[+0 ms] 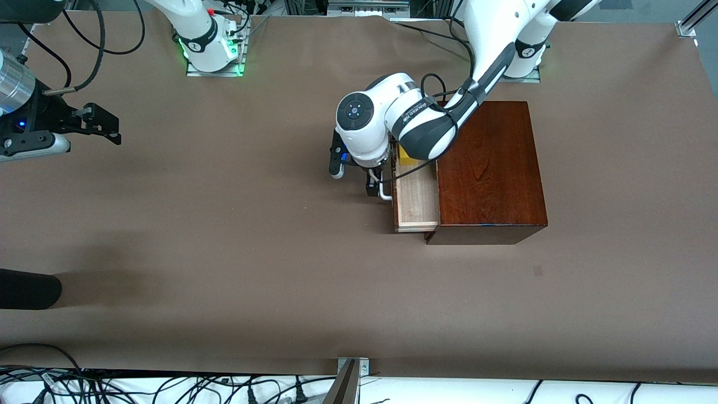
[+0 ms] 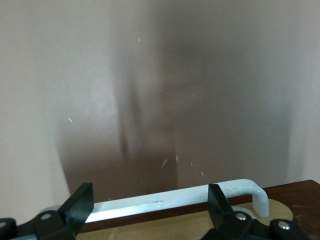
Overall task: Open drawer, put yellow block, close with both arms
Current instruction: 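Push the drawer shut into the box with the left gripper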
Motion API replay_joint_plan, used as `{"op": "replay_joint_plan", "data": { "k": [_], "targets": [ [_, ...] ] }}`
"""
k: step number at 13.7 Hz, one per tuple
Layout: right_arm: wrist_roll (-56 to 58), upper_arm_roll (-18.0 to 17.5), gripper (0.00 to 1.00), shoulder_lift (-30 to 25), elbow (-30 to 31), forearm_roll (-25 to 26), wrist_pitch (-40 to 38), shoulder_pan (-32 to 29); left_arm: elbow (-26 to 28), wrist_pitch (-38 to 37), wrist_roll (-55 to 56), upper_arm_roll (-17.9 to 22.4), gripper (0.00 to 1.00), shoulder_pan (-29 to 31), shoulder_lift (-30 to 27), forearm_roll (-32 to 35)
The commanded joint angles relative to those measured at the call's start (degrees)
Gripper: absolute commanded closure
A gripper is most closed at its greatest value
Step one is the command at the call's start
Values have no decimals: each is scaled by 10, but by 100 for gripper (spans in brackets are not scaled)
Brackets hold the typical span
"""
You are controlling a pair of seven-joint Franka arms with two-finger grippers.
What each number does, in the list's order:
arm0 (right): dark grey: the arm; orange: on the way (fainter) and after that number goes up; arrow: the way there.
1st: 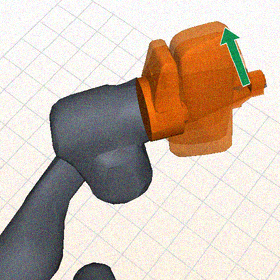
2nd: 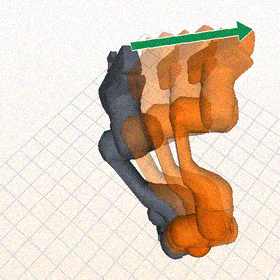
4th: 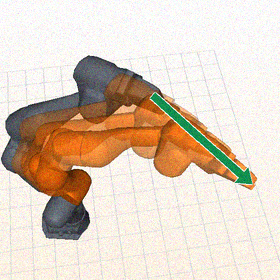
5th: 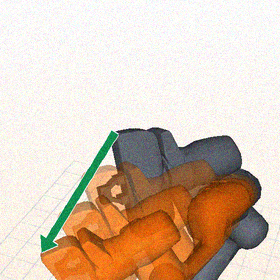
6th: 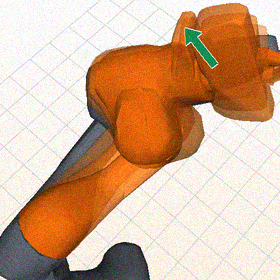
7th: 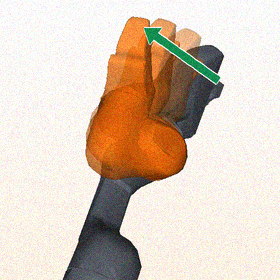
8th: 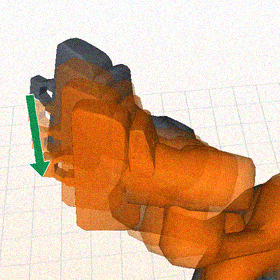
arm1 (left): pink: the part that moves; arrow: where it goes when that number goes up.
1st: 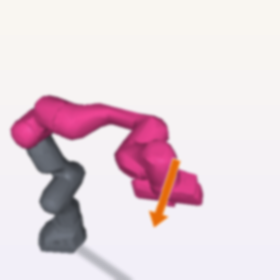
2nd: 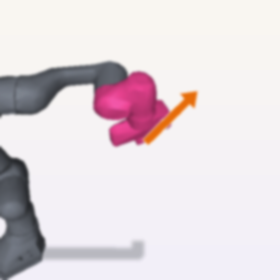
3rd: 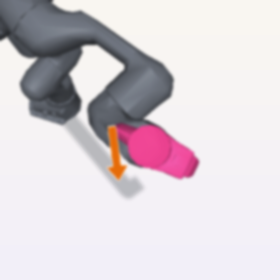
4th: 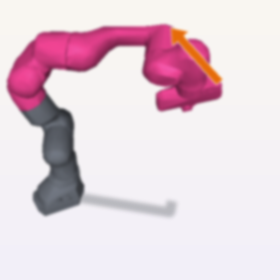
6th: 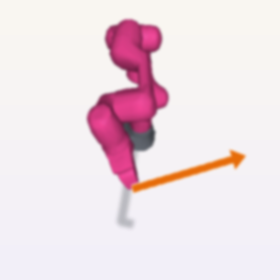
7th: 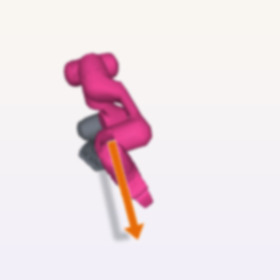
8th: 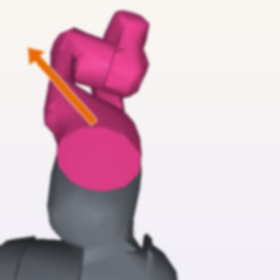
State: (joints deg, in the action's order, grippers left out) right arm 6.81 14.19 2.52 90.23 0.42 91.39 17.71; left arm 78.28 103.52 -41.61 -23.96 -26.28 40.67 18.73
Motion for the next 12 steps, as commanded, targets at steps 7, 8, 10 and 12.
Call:
{"op": "replay_joint_plan", "data": {
  "k": [7, 8, 10, 12],
  "targets": [
    [-6, -3, 0, -4, 0, -1, 0, -1, 21, -148, 4, 6, 0, 27, -21, 71],
    [-6, -3, 0, -4, 0, -1, 0, -1, 21, -148, 4, 6, 0, 26, -21, 71],
    [-6, -3, 0, -4, 0, -1, 0, -1, 21, -151, 5, 6, 0, 26, -21, 71],
    [-6, -3, 0, -4, 0, -2, 0, -1, 16, -150, 5, 5, 0, 26, -22, 72]
  ]
}}
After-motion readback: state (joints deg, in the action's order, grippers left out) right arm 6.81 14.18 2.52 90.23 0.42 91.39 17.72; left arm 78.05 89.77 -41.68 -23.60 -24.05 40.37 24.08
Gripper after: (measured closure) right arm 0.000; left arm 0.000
